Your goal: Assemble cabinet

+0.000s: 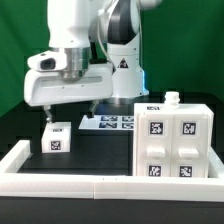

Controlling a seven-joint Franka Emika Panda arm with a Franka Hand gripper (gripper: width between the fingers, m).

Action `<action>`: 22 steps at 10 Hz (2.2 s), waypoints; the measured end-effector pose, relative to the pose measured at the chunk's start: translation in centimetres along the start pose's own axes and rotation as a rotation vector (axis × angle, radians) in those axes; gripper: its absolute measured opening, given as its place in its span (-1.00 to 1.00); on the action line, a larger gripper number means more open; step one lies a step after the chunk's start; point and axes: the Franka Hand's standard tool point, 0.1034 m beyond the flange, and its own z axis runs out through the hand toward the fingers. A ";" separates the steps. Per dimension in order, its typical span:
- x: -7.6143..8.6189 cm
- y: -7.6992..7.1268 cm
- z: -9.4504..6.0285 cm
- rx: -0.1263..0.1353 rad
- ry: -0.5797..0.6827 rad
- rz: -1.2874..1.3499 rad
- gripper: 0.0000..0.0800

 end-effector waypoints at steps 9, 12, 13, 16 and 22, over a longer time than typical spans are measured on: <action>0.5 1.8 0.1 -0.002 -0.002 -0.019 0.99; 1.6 3.0 0.2 0.053 -0.064 0.080 0.99; 1.7 2.8 0.2 0.063 -0.076 0.087 0.99; 1.7 3.2 0.8 0.059 -0.073 0.073 0.99; 0.9 2.4 3.0 0.010 -0.025 0.022 0.99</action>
Offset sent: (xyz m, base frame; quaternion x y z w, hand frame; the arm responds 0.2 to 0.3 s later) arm 0.0206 -0.0107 0.0059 -0.0012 -0.0016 -0.0283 0.9996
